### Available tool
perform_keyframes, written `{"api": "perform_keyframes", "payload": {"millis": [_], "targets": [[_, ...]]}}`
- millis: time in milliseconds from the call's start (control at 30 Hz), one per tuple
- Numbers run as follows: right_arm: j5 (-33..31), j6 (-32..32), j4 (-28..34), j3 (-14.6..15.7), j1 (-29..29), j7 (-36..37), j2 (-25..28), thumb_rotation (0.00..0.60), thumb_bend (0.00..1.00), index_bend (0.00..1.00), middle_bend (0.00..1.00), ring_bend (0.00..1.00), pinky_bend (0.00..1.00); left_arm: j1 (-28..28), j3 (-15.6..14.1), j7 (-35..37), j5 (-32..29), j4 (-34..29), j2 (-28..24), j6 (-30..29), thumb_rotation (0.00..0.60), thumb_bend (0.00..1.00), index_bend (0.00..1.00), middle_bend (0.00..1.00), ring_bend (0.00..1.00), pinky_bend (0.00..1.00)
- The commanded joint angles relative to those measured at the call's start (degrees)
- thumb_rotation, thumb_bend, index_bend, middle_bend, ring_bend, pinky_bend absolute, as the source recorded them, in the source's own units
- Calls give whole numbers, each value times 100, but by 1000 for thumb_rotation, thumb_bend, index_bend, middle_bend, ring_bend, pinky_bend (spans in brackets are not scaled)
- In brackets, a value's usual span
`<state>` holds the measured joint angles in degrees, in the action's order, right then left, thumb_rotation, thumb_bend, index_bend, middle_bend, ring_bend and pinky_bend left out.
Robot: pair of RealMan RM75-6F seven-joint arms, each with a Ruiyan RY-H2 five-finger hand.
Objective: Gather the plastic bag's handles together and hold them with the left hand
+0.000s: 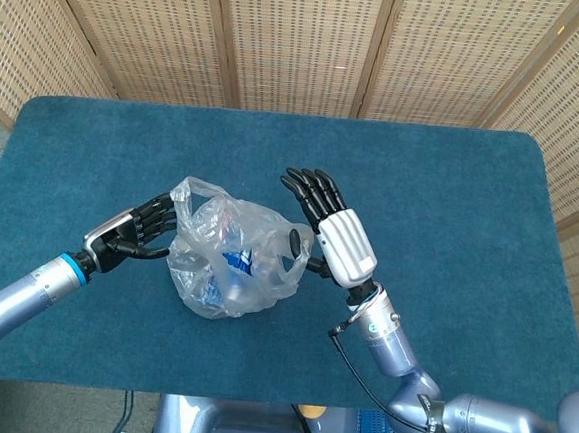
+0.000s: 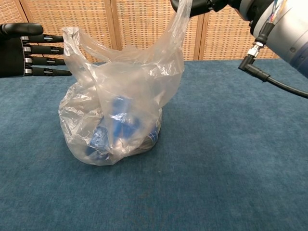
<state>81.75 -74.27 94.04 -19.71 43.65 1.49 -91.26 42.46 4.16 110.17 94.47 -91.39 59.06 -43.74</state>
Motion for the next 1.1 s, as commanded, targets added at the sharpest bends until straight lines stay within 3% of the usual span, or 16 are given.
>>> {"api": "perform_keyframes", "payload": {"millis": [33,200,533,700,967,1100], "targets": [[4,7,-9,11,3,-21,-10,600,710,7,85,0,0,164,-80,217,43,106,72,109,600,89,38,0,9,33],[10,-2,3,15,3,-42,-29,600,711,7,85,0,0,604,-71,327,120,266,215,450,600,57,11,0,0,29],[17,-26,122,74,-42,-149,-42,600,709,7,87,0,0,1103,65,887,68,616,637,358,600,36,0,0,0,3],[68,-29,209,110,-51,-234,-20,600,709,7,88,0,0,987,-31,955,202,804,855,-171,600,37,4,0,0,0],[100,-36,296,153,-85,-311,6,600,710,11,89,0,0,1045,-122,1670,284,1265,1326,-726,600,36,15,4,0,2],[132,-39,308,202,-114,-345,27,600,710,13,91,0,0,1182,-140,2167,392,1444,1507,-905,600,73,89,102,42,75]]}}
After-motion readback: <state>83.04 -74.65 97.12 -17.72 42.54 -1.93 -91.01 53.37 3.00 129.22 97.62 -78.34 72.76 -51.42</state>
